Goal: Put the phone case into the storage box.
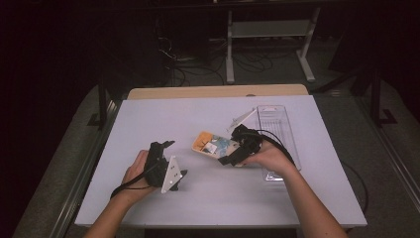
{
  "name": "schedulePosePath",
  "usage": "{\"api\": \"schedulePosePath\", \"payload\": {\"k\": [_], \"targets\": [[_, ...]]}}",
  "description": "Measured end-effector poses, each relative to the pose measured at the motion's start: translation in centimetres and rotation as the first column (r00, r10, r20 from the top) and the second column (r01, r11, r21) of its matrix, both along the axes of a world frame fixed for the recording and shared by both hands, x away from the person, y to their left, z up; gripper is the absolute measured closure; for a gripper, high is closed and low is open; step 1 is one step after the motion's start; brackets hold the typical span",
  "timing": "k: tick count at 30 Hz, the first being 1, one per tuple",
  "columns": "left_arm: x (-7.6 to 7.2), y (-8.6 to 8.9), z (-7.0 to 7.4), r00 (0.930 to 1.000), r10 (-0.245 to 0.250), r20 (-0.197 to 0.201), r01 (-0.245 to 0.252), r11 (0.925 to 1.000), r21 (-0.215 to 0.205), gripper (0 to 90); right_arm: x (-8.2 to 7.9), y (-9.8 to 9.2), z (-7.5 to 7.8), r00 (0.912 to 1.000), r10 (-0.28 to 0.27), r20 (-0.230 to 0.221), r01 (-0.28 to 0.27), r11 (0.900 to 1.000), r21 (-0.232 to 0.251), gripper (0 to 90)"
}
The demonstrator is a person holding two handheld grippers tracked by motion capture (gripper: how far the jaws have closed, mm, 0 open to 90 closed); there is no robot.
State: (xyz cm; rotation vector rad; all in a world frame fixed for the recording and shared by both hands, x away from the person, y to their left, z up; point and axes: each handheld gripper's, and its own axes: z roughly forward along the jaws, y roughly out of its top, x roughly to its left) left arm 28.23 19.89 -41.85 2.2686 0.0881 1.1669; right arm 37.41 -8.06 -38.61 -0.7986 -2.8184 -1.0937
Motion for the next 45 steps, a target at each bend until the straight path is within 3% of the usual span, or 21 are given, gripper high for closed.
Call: {"api": "schedulePosePath", "payload": {"k": [10,15,25,36,45], "targets": [[-0.4,-0.4,-0.4,0.9969,-0.016,0.077,0.011,0.9978,0.065,0.0,0.0,0.1,-0.1,1.0000,0.008,0.002,-0.008,1.000,-0.006,10.5],[-0.4,-0.7,-0.8,0.9917,-0.026,0.126,0.014,0.9955,0.094,0.0,0.0,0.1,-0.1,0.9999,0.009,0.005,-0.009,1.000,-0.004,10.5],[-0.6,-1.1,-1.0,0.9832,-0.027,0.181,0.004,0.9923,0.124,0.0,0.0,0.2,-0.2,0.9999,0.014,0.004,-0.014,1.000,0.003,10.5],[-0.8,-1.7,-1.2,0.9781,-0.049,0.202,0.020,0.9893,0.145,0.0,-0.2,0.6,0.0,0.9998,0.019,-0.004,-0.019,1.000,0.016,10.5],[-1.0,-2.3,-1.1,0.9663,-0.055,0.251,0.014,0.9864,0.164,0.0,-0.4,1.2,0.1,0.9993,0.036,0.001,-0.036,0.999,0.020,10.5]]}}
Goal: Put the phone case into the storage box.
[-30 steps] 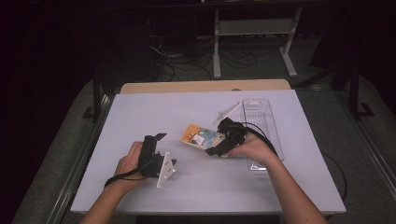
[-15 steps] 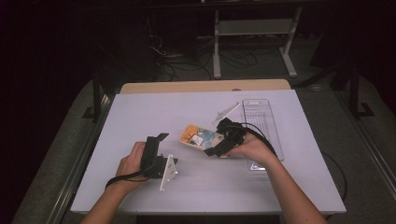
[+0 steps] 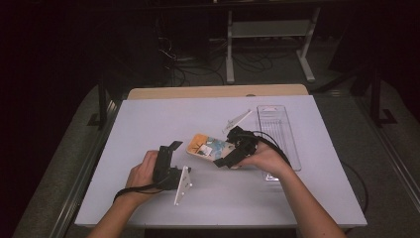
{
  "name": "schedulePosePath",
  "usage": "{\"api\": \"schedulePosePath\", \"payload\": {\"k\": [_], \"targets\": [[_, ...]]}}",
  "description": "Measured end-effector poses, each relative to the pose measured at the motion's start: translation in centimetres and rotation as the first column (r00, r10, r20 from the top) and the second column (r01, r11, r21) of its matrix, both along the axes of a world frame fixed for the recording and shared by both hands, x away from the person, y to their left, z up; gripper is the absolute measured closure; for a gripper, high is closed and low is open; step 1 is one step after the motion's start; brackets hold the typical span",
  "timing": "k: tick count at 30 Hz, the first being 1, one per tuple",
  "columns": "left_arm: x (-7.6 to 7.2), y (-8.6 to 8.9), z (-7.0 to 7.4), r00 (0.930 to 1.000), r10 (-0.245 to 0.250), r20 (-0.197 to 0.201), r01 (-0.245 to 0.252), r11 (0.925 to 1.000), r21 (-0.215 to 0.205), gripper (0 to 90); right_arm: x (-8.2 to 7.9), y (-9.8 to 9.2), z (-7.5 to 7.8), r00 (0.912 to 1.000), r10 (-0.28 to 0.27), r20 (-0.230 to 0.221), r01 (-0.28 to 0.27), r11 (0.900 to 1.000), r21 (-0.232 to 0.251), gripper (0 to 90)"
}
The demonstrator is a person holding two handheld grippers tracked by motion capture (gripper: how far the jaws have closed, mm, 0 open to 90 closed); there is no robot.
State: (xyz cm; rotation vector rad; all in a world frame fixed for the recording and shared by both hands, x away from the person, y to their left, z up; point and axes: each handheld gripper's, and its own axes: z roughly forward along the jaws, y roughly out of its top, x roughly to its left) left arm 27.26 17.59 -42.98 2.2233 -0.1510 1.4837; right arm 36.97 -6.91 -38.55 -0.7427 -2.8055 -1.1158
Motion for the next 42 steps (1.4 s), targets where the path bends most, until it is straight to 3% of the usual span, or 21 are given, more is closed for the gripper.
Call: {"api": "schedulePosePath", "payload": {"k": [4,5,23,38,42], "targets": [[-0.1,-0.4,0.0,0.9999,-0.003,0.012,0.003,0.9999,0.015,0.0,-0.1,0.3,0.1,0.9999,0.013,0.002,-0.013,1.000,-0.001,10.5],[-0.2,-0.4,0.0,0.9998,-0.001,0.020,0.000,0.9998,0.018,0.0,-0.1,0.4,0.0,0.9995,0.024,0.021,-0.024,1.000,0.001,10.5],[-0.6,-1.7,-0.4,0.9968,-0.022,0.077,0.017,0.9983,0.056,0.1,-0.8,1.9,-0.1,0.9986,0.053,0.009,-0.053,0.999,0.009,10.5],[-0.8,-2.0,-0.6,0.9896,-0.025,0.141,0.013,0.9963,0.085,11.8,-0.9,2.4,-0.3,0.9976,0.066,0.019,-0.066,0.998,0.011,10.5],[-0.8,-2.0,-0.7,0.9894,-0.024,0.143,0.012,0.9961,0.088,14.6,-0.9,2.4,-0.2,0.9974,0.070,0.020,-0.070,0.997,0.011,10.5]]}}
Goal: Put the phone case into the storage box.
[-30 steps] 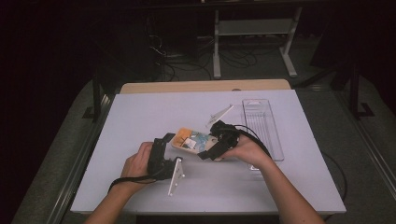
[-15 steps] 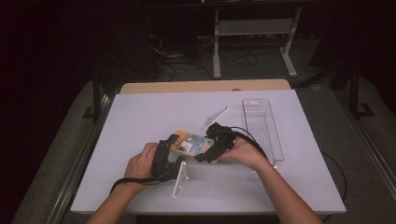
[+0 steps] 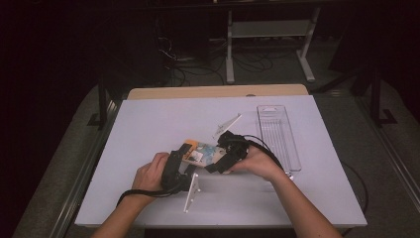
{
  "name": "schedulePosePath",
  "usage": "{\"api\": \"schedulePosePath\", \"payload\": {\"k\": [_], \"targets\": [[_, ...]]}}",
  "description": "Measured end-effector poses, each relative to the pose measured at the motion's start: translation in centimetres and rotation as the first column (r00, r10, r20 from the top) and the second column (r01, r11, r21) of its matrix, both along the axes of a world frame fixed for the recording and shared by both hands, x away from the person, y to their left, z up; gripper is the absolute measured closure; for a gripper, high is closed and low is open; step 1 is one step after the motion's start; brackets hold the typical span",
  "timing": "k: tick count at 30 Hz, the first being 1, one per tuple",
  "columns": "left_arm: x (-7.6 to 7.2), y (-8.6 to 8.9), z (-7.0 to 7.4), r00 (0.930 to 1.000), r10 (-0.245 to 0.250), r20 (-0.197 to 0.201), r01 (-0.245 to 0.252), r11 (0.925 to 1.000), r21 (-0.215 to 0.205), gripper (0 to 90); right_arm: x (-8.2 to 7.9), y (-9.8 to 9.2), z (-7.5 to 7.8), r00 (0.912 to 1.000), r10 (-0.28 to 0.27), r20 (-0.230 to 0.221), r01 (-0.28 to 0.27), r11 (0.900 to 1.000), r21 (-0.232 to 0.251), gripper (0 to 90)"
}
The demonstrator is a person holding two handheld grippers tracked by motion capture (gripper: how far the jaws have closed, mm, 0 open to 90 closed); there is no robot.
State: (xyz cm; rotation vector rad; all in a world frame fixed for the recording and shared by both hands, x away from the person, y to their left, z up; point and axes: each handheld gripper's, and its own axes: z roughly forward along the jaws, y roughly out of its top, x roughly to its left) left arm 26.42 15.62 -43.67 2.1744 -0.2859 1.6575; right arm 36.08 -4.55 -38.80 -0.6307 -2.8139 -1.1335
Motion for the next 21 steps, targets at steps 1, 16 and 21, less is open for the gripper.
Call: {"api": "schedulePosePath", "payload": {"k": [1,16,21], "targets": [[-0.01,-0.01,0.00,1.0000,0.000,0.001,0.000,1.0000,0.000,15.7,-0.04,-0.01,0.03,1.0000,-0.004,-0.004,0.004,1.000,-0.001,10.5],[-0.34,-0.34,-0.02,0.9992,-0.013,0.037,0.012,0.9994,0.031,37.2,-0.05,0.01,0.12,0.9999,-0.010,-0.009,0.010,1.000,0.012,10.5],[-0.42,-0.46,0.07,0.9992,-0.007,0.038,0.005,0.9982,0.060,44.9,-0.10,0.03,0.16,0.9996,-0.019,-0.022,0.019,1.000,0.010,10.5]]}}
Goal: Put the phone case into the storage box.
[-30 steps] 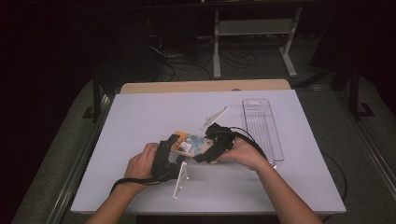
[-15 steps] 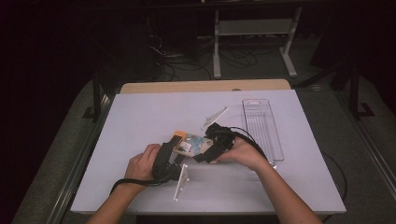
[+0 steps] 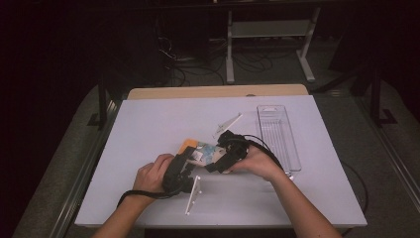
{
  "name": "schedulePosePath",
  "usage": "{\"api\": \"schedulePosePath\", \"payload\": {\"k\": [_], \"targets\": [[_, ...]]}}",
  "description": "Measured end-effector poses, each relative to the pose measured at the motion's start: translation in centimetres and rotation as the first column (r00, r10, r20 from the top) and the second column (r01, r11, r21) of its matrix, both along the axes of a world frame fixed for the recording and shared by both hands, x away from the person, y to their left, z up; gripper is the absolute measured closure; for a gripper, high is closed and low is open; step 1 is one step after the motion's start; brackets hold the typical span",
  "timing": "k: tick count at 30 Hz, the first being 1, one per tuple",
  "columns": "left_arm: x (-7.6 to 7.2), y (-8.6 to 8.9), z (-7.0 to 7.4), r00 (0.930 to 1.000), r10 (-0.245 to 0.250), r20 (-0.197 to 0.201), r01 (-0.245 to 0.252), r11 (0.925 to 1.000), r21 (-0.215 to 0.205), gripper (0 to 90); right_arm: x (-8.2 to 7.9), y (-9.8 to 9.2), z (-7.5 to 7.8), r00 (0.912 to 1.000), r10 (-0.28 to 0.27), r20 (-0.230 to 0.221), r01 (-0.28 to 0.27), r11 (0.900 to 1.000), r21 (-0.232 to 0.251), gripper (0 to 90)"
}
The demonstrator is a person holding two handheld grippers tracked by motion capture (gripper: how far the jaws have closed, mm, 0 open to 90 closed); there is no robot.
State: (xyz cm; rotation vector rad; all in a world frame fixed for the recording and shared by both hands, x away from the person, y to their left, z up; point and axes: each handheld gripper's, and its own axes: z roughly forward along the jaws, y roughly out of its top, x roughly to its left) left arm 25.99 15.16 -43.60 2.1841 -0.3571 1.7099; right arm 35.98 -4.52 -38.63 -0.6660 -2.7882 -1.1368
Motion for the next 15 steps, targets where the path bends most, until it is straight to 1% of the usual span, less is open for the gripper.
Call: {"api": "schedulePosePath", "payload": {"k": [4,5,7,15], "targets": [[-0.06,-0.18,-0.02,1.0000,-0.001,0.003,0.001,1.0000,0.007,48.3,0.06,0.05,-0.06,0.9999,0.010,0.010,-0.010,1.000,0.001,10.5],[-0.06,-0.21,-0.03,1.0000,-0.003,-0.003,0.003,0.9999,0.011,49.6,0.06,0.09,-0.10,0.9999,0.010,0.013,-0.010,1.000,0.004,10.5],[-0.11,-0.23,-0.07,1.0000,-0.003,0.005,0.003,0.9999,0.016,50.6,0.01,0.15,-0.09,0.9999,0.010,0.009,-0.010,1.000,0.004,10.4],[-0.19,-0.25,0.03,1.0000,-0.006,-0.003,0.006,0.9996,0.026,58.6,0.00,0.21,-0.09,1.0000,0.007,0.002,-0.007,1.000,0.006,10.5]]}}
